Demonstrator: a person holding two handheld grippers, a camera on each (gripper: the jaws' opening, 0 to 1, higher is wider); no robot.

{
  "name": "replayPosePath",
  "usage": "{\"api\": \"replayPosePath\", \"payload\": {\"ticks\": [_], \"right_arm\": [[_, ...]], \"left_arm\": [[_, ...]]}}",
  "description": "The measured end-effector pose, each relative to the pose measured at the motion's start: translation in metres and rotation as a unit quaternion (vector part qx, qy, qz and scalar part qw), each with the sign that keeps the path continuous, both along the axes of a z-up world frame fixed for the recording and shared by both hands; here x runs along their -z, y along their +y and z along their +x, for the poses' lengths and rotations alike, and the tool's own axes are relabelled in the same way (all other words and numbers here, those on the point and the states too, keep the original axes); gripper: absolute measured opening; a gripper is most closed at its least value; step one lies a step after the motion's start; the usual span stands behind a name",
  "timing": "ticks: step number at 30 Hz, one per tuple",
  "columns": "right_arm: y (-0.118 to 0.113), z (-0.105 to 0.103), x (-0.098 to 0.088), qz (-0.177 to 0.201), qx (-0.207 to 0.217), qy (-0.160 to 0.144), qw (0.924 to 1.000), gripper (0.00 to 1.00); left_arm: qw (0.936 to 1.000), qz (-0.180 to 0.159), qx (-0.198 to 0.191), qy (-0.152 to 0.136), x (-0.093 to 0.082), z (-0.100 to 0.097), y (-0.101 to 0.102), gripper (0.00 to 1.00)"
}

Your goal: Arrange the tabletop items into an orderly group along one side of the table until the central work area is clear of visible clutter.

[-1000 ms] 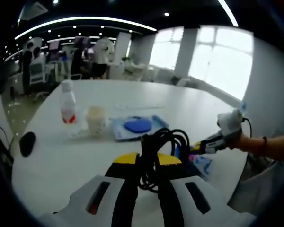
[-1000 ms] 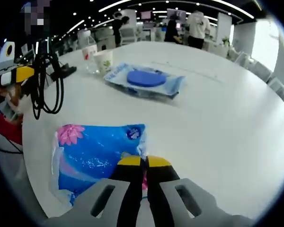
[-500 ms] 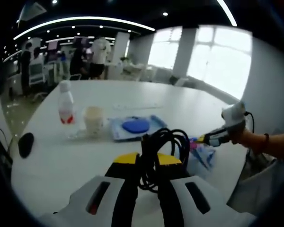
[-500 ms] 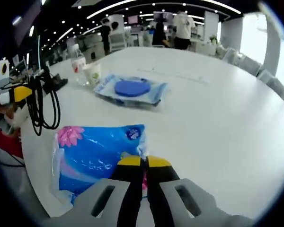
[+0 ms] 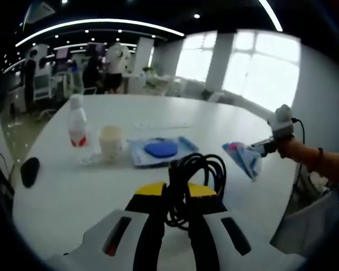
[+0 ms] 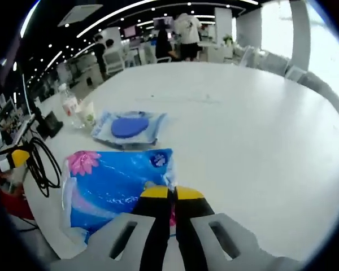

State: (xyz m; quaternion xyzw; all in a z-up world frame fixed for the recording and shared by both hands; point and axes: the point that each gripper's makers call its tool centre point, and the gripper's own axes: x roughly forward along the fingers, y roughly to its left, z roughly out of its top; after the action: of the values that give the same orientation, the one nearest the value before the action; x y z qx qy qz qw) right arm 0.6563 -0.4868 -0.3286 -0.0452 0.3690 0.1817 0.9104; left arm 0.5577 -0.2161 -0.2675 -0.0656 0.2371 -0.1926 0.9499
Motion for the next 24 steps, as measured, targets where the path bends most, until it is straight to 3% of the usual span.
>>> {"api": "replayPosePath", "payload": {"ticks": [4,10,24], "right_arm": [[-0.013,0.012,-0.004,-0.012,0.026,-0.002,0.9996,0.01],[-0.024,0.026,-0.002,-0.009,0.059,0.018,0.9981,0.01],[-0.038,0.064,0.002,-0.042,0.092,0.030,0.9944,0.01]], "left_arm": [[1.0000,-0.002,-0.001,0.001,0.000,0.000,0.001,0.10],[1.0000,-0.008,0.000,0.005,0.000,-0.001,0.001,0.10],[0.9999,-0.016,-0.005,0.001,-0.005,0.000,0.003,0.10]]}}
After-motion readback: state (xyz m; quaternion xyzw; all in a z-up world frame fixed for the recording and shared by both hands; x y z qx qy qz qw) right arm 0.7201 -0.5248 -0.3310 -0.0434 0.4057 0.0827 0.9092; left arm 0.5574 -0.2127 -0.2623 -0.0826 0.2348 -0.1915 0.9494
